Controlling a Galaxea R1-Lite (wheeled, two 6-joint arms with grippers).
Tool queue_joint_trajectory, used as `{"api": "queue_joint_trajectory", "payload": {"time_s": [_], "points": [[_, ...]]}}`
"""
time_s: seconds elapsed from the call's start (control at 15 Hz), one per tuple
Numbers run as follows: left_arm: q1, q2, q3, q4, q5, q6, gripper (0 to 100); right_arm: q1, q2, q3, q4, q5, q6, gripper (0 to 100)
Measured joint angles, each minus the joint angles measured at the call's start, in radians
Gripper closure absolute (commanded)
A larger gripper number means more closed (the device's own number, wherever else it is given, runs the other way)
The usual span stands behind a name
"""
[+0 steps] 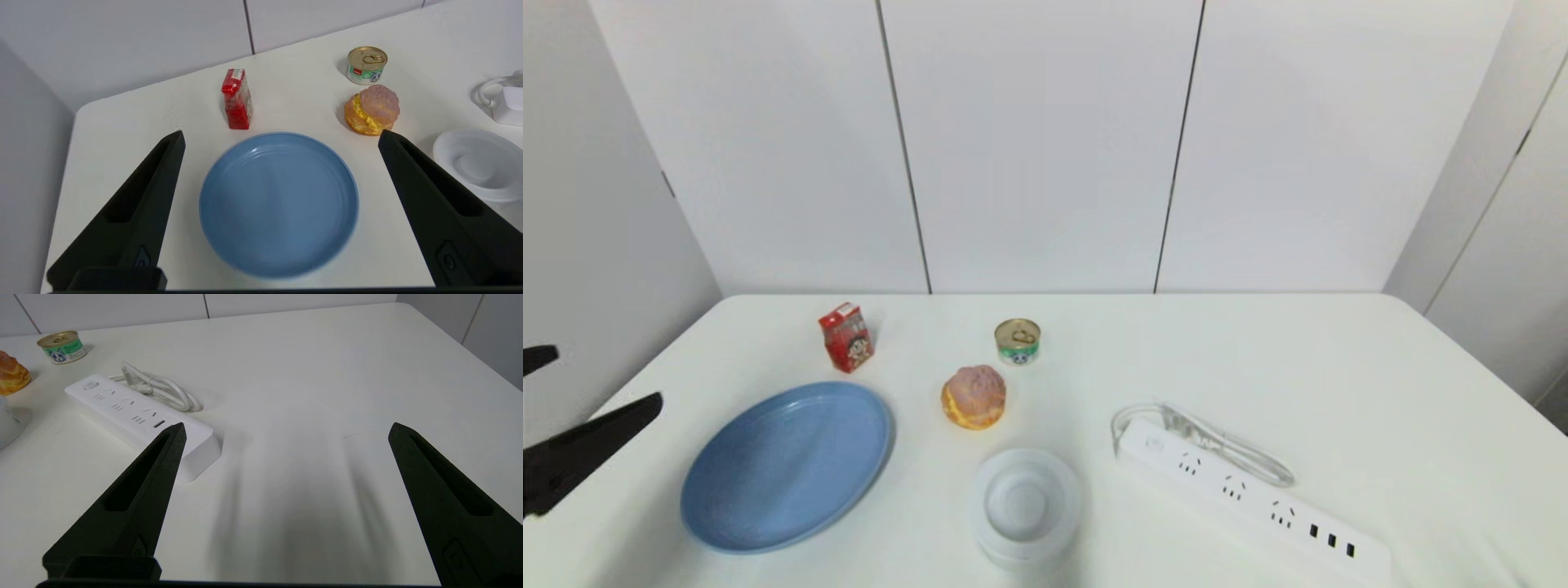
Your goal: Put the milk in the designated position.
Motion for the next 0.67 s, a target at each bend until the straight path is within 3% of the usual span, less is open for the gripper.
{"api": "queue_joint_trajectory", "payload": {"time_s": [0.13, 0.4, 0.67], "points": [[0.0, -0.164, 0.117, -0.037, 0.059, -0.019, 0, 0.0, 0.0, 0.0, 0.0, 0.0, 0.0, 0], [-0.043, -0.459, 0.317, -0.085, 0.266, -0.031, 0, 0.0, 0.0, 0.0, 0.0, 0.0, 0.0, 0], [-0.09, -0.695, 0.496, -0.093, 0.332, -0.032, 0, 0.0, 0.0, 0.0, 0.0, 0.0, 0.0, 0]]}}
